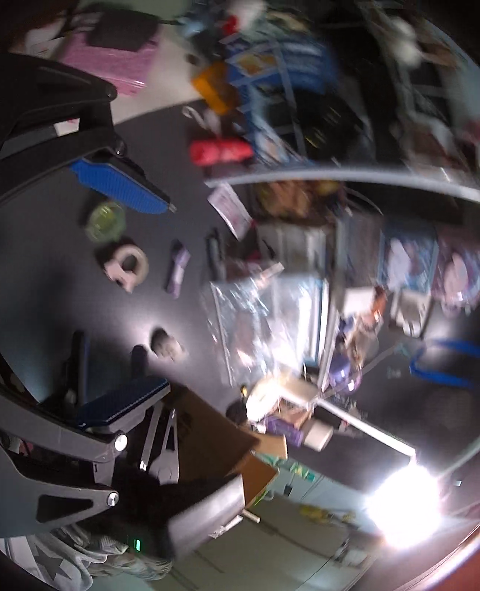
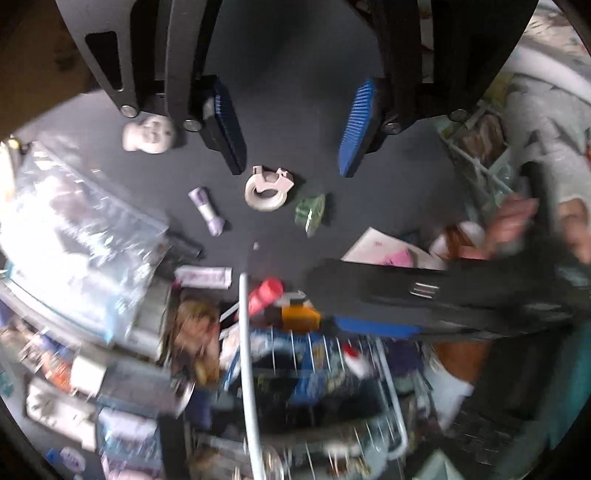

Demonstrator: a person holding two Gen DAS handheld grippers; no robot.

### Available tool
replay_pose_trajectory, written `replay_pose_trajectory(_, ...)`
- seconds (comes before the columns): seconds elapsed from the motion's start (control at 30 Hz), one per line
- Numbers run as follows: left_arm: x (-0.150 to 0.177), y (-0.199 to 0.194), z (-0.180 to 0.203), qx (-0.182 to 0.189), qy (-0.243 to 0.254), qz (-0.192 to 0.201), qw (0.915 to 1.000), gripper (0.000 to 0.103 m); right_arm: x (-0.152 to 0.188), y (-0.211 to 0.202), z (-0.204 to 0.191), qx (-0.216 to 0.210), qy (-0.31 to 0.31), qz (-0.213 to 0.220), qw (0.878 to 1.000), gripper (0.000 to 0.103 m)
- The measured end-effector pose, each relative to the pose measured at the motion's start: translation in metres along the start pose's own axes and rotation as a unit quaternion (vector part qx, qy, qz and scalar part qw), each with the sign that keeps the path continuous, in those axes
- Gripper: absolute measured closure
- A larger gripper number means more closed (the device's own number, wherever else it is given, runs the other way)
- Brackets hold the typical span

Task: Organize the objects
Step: 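Move the open right gripper back toward the desk, then grasp the roll of white tape with the right gripper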

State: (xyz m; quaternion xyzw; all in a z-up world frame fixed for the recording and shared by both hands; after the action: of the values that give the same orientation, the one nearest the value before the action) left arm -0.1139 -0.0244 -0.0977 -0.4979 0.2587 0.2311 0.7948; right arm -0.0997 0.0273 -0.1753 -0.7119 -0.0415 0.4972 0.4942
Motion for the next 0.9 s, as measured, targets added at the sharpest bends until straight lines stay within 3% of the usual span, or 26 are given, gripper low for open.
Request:
replay_pose_trajectory(0.17,0.028,0.012,-0.028,-0.01,-0.026,-0.021,0.9994,0.015,0.006,0.054,0.009,0.015,0.0,-0.029,0.999,0.05)
replay_pose_trajectory(0.37,0.047,0.022,-0.046,-0.005,-0.053,-0.036,0.998,0.015,0.006,0.083,0.02,0.026,-0.003,-0.046,0.999,0.05)
replay_pose_trajectory(0.43,0.05,0.024,-0.049,-0.005,-0.057,-0.04,0.9975,0.015,0.003,0.085,0.023,0.037,-0.012,-0.046,0.998,0.051)
replay_pose_trajectory(0.53,0.052,0.028,-0.052,-0.003,-0.063,-0.043,0.9971,0.015,0.003,0.084,0.021,0.049,-0.027,-0.048,0.997,0.067)
replay_pose_trajectory(0.9,0.05,0.04,-0.042,0.015,-0.059,-0.055,0.9966,0.015,0.007,0.067,0.017,0.044,-0.04,-0.034,0.998,0.067)
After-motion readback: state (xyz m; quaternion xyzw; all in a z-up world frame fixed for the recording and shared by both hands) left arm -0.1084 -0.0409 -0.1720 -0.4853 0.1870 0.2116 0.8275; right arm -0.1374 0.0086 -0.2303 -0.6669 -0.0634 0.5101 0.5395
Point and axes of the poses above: each gripper's, at about its wrist camera, not at the fingertips, and y roughly the way its jaws point, z to its right, x to its underside, the point moved 9 cm from there along y, roughly the way its jaws point, and after that the axes turned 10 degrees about -y, right-handed, at the moved point
